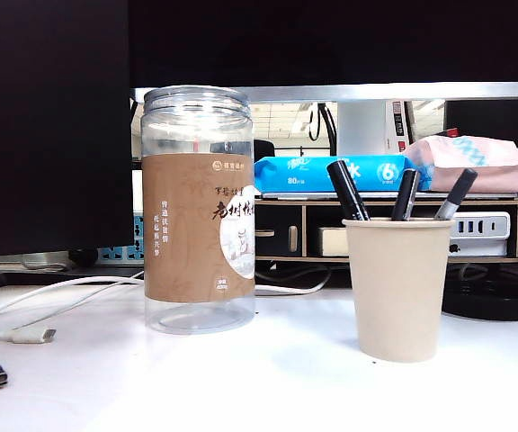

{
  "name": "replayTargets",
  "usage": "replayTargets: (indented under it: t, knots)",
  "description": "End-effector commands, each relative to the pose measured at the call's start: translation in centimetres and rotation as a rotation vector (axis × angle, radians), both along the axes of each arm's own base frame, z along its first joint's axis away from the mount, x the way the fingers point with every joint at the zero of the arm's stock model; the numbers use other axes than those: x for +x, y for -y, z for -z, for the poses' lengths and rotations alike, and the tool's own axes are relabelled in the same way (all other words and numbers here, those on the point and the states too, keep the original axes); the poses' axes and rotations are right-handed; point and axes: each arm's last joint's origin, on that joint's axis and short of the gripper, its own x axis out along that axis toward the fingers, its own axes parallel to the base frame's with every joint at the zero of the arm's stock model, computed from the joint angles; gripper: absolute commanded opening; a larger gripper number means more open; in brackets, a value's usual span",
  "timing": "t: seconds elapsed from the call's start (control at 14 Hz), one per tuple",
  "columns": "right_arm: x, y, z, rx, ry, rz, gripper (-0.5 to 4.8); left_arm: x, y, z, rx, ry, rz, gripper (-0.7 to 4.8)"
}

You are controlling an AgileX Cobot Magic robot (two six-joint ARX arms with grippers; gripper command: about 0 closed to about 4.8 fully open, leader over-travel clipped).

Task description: Pick up the marker and insert it into the paper cup.

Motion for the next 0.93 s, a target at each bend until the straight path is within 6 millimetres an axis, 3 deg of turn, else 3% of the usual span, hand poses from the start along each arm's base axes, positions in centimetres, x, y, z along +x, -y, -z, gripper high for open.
replayTargets:
  t: [0.07, 0.93]
  knots:
    - [0.04, 0.01, 0.25, -0.001, -0.018, 0.003, -0.05, -0.02, -0.02, -0.16, 0.004, 0.014, -0.004, -0.04]
    - [0.06, -0.58, 0.27, -0.001, -0.020, -0.053, -0.05, -0.02, -0.02, -0.16, 0.004, 0.014, -0.004, -0.04]
